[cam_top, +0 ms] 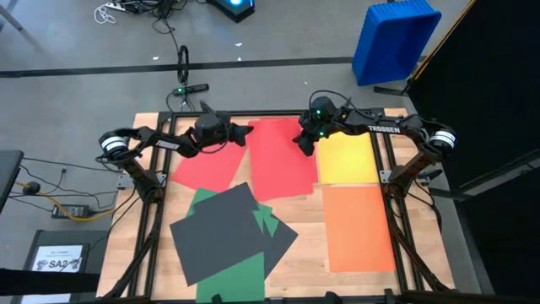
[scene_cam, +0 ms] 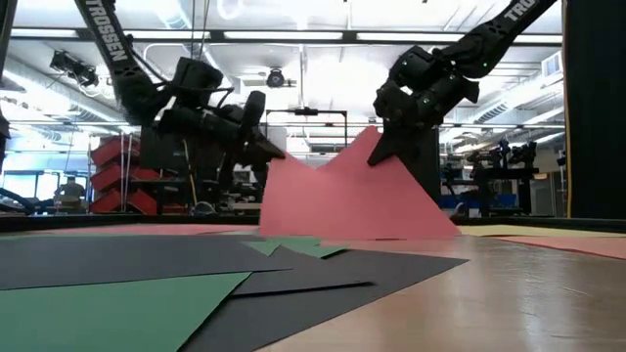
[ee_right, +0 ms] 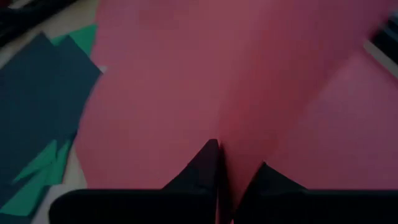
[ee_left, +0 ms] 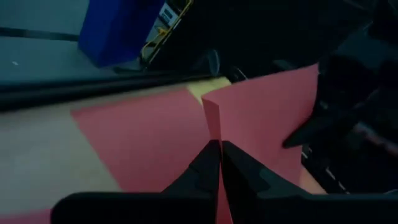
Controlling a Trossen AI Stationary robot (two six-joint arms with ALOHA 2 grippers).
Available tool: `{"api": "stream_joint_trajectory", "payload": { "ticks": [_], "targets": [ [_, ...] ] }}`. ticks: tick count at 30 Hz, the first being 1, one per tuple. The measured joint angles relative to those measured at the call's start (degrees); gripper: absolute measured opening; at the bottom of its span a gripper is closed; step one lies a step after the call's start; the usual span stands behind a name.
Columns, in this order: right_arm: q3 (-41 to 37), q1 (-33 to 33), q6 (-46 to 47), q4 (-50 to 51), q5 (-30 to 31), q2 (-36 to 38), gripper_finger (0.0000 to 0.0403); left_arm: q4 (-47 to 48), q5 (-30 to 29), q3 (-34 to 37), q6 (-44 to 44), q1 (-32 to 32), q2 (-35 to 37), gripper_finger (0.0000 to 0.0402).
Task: Organize paper
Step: Stack the pink colored paper on top of the pink colored paper
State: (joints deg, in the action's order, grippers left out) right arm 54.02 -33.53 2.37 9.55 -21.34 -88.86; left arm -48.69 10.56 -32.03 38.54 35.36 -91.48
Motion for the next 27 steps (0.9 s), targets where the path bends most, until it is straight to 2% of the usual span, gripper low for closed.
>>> {"api": "stream_joint_trajectory", "payload": {
  "ticks": [5, 8, 21, 27],
  "targets": [
    [0.0, -0.9, -1.6, 1.4, 3.5, 0.0, 0.0, 16.3, 1.2, -8.4, -7.0, 1.0, 0.0, 0.0],
    [0.0, -1.7, -2.1, 1.9, 4.7, 0.0, 0.0, 22.0, 1.1, -12.4, -10.9, 1.1, 0.0, 0.0],
    [0.0, -3.5, -3.6, 2.2, 7.3, 0.0, 0.0, 24.0, 0.7, -14.5, -12.7, 3.4, -2.7, 0.0],
    [-0.1, -3.4, -3.8, 3.2, 8.0, -0.1, 0.0, 17.8, 1.2, -14.5, -12.4, 3.4, -7.9, 0.0]
  ]
}}
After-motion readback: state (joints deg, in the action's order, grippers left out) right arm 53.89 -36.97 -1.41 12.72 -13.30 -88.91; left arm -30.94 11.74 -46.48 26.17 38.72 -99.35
